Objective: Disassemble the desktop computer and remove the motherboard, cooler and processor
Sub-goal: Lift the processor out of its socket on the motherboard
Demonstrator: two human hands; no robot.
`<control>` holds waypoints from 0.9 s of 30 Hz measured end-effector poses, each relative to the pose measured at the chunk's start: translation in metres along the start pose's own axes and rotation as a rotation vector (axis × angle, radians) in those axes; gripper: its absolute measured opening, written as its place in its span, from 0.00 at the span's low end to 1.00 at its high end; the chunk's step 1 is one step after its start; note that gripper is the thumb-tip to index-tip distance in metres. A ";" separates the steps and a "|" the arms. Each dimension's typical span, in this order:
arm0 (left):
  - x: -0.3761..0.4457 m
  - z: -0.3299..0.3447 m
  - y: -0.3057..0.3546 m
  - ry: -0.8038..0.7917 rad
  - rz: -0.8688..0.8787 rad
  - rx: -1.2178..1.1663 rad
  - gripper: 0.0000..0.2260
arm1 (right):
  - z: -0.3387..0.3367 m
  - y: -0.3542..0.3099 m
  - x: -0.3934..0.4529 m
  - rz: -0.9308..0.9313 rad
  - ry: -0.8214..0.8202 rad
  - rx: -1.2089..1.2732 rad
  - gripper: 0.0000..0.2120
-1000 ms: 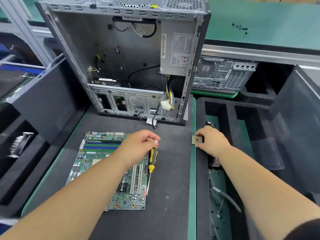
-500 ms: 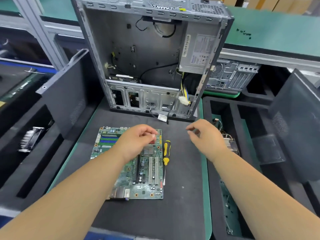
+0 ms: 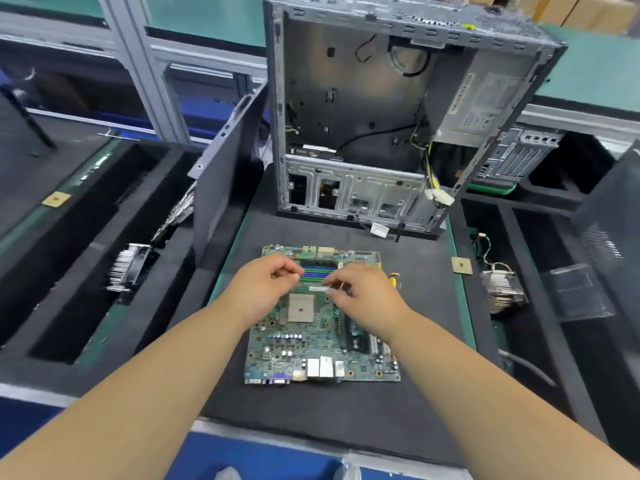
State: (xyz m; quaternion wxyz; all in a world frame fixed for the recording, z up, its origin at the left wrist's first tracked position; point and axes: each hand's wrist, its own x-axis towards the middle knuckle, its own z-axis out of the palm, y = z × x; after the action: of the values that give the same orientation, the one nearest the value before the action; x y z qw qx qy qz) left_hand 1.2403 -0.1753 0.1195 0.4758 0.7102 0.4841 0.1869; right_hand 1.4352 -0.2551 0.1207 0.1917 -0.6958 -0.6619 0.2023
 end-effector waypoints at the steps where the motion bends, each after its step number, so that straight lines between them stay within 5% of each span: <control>1: -0.001 -0.003 -0.006 0.000 -0.011 0.010 0.05 | 0.005 -0.004 0.002 0.010 -0.015 -0.005 0.10; 27: -0.006 -0.004 -0.044 -0.053 -0.157 0.081 0.03 | 0.048 -0.003 0.005 0.150 -0.097 -0.205 0.09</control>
State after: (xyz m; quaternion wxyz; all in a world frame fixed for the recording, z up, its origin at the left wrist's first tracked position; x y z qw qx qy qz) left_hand 1.2117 -0.1752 0.0851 0.4724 0.6935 0.5326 0.1103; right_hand 1.4071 -0.2505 0.0815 0.0715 -0.7489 -0.6336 0.1807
